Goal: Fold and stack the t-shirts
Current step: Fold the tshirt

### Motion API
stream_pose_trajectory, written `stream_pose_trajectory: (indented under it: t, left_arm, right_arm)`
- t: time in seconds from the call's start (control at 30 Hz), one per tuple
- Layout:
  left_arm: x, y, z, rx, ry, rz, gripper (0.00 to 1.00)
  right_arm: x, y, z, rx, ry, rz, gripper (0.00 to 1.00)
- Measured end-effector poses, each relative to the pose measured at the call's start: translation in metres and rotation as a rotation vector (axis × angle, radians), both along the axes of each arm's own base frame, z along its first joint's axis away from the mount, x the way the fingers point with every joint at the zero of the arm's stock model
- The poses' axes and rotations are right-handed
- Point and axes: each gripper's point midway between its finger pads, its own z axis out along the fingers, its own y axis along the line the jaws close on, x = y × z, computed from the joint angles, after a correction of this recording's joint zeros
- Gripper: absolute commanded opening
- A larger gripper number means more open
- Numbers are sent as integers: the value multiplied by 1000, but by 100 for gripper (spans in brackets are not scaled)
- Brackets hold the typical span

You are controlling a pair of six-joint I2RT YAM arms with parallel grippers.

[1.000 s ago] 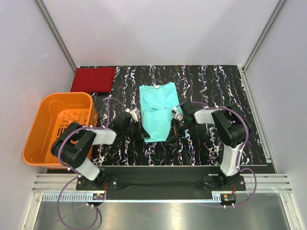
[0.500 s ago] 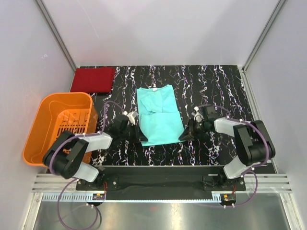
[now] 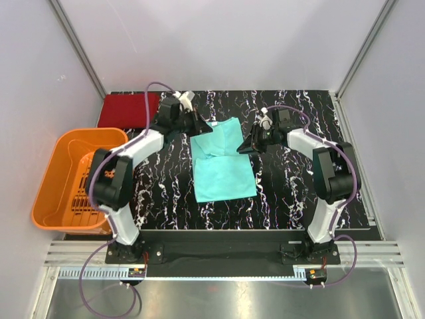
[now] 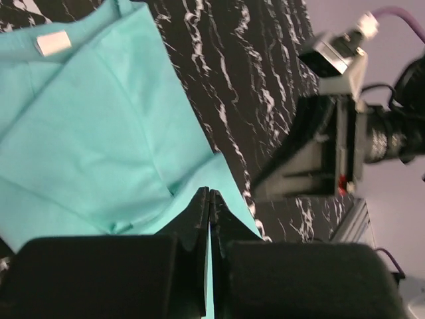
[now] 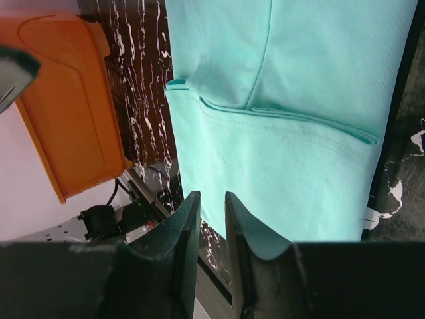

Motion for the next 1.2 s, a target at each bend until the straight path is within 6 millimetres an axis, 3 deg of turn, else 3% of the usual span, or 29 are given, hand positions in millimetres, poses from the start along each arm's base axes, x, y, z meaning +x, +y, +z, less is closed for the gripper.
stream_pose_trajectory:
  t: [0.1,0.3,0.63,1.03,1.2]
  left_arm:
    - [19,-6,-32,13,64,-6,0]
    - [9,-17,-97,30,222,-35,0]
    - [-13,-21,-151,71,324,-53,0]
    - [-26,-25,-153,94,302,-97,0]
    - [-50,-34,-154,102,297,-138,0]
  right_arm:
    - [2,1,-7,3,28,-4,28]
    - [1,2,-19,6,70,-6,28]
    - [2,4,-25,17,79,-3,27]
    - [0,5,-50,11,141,-8,28]
    - [-5,6,-57,14,147,-8,28]
